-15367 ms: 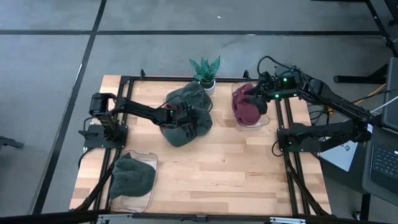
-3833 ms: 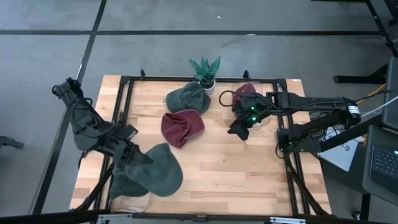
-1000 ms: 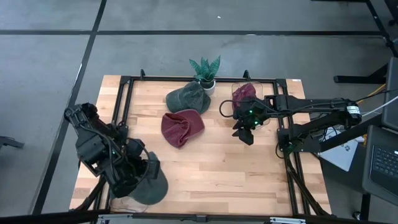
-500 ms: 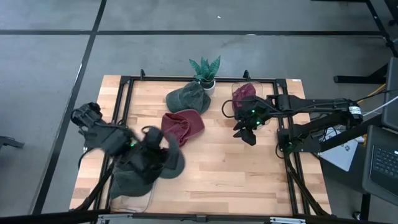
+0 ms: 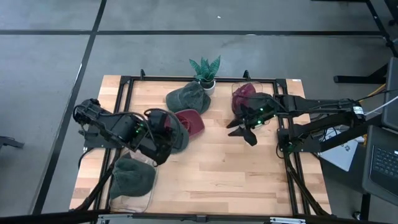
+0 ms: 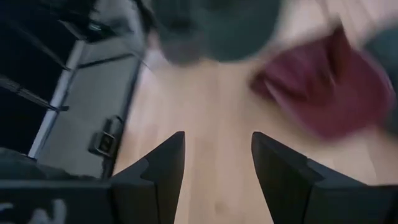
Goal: Pick & Place hat
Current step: Put the bottom gray cap into the bottom left transparent bin, then move the bottom left transparent bin to the middle of the table
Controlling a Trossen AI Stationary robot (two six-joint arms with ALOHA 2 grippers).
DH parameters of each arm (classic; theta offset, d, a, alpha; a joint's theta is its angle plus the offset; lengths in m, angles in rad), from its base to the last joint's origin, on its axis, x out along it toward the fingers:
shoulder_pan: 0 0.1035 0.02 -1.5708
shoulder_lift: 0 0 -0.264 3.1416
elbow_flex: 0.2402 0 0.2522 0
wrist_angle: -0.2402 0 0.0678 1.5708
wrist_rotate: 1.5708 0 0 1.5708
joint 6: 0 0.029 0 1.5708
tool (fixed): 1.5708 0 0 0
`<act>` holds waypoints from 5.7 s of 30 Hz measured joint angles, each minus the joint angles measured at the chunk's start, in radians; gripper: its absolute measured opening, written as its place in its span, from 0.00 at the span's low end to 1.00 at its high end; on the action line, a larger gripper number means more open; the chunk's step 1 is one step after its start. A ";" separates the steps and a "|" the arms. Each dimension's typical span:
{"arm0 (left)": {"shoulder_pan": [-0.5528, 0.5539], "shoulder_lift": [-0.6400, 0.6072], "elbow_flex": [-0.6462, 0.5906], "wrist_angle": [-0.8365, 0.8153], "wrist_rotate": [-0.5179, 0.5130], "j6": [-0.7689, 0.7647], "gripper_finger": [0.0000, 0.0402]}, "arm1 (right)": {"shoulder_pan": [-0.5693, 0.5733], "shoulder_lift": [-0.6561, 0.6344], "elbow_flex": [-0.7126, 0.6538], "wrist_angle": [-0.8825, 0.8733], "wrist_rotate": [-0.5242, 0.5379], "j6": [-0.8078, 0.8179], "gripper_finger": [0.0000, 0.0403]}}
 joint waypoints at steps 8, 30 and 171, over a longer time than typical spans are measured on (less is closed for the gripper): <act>0.150 -0.017 0.000 -0.006 -0.108 0.228 0.04 | 0.145 0.071 0.000 0.297 0.142 -0.177 0.46; 0.310 -0.037 0.000 -0.006 -0.076 0.798 0.04 | 0.245 0.719 0.372 0.479 0.259 -0.098 0.46; -0.340 -0.316 -0.520 0.136 0.876 -0.458 0.62 | 0.123 0.384 0.357 -0.145 0.276 -0.262 0.46</act>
